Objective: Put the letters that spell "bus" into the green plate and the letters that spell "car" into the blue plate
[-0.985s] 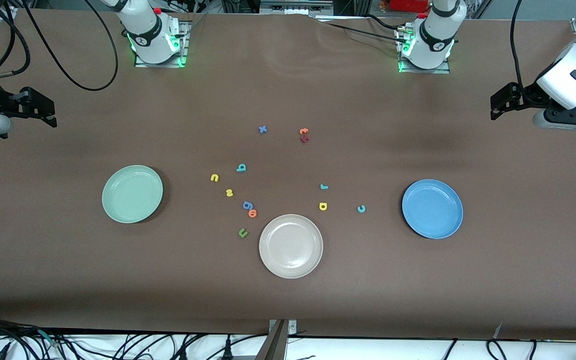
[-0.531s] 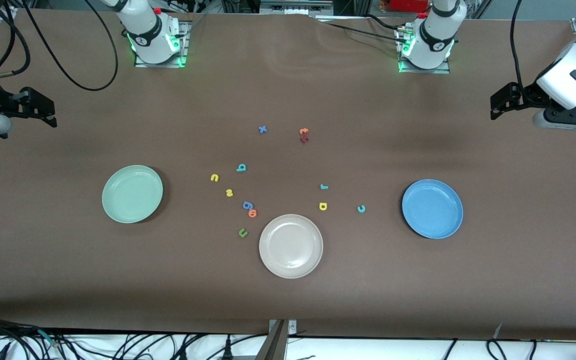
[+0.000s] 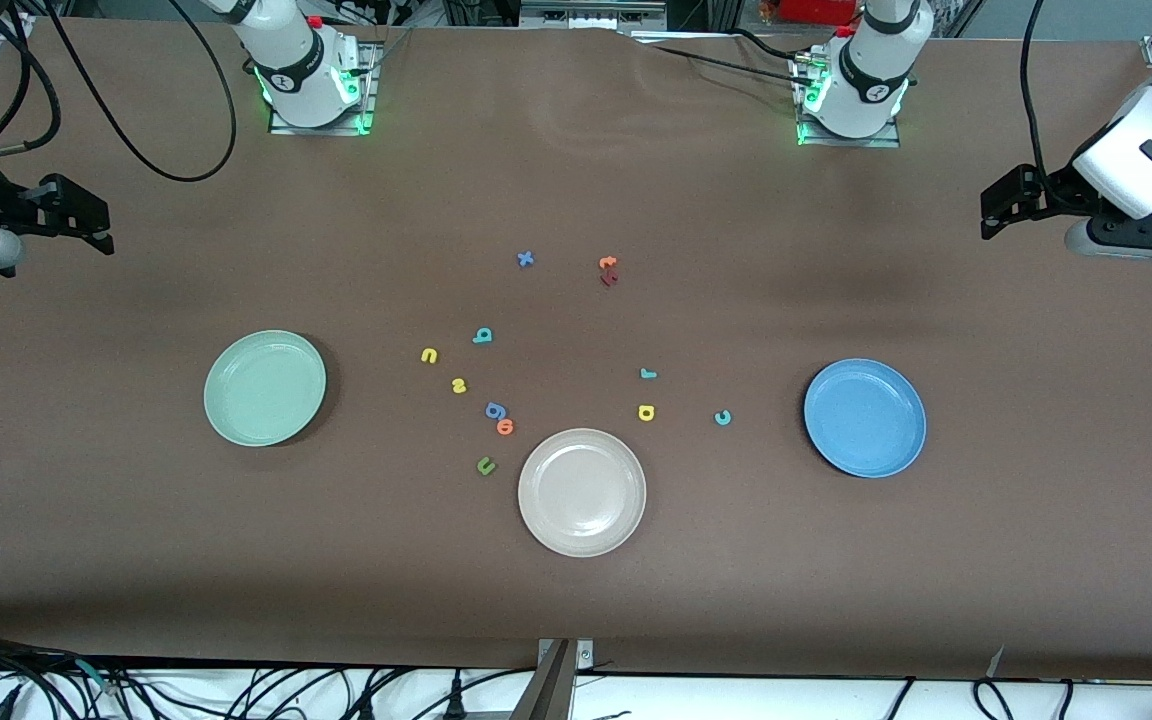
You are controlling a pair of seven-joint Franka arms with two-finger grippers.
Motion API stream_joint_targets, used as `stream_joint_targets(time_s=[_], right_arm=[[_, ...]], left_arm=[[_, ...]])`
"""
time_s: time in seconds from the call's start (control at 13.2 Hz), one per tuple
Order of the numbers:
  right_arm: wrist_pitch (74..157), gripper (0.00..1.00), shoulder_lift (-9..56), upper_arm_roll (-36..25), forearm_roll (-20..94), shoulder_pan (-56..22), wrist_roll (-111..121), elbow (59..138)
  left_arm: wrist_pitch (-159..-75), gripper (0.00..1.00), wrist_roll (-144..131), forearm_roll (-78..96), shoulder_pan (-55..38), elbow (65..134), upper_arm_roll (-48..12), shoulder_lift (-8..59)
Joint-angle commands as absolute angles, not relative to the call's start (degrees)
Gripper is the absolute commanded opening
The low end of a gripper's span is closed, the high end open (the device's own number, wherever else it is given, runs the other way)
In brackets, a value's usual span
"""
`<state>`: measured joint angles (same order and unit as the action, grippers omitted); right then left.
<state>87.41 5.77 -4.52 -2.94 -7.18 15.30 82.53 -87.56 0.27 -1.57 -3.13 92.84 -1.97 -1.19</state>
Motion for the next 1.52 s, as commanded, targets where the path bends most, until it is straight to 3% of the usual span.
stream_joint_targets(time_s=[0.0, 0.91, 1.29, 1.44], right_arm=[[87.01, 1.00, 6.59, -4.39, -2.55, -7.12, 14.85, 80.86], [87.01, 1.00, 6.59, -4.39, -2.55, -7.12, 14.85, 80.86], [87.01, 1.00, 6.59, -4.39, -2.55, -7.12, 14.85, 80.86], [87.01, 1.00, 6.59, -4.39, -2.55, -7.03, 14.85, 80.95]], left_arm=[[-86.48, 1.00, 1.32, -1.14, -3.08, 92.29, -2.02, -1.76], [-87.18, 1.00, 0.44, -0.97, -3.34, 92.29, -2.02, -1.23], [-87.19, 1.00, 1.06, 6.33, -4.12, 91.85, -2.46, 4.82], [-90.76, 1.00, 0.53, 6.24, -6.49, 91.85, -3.51, 8.77]])
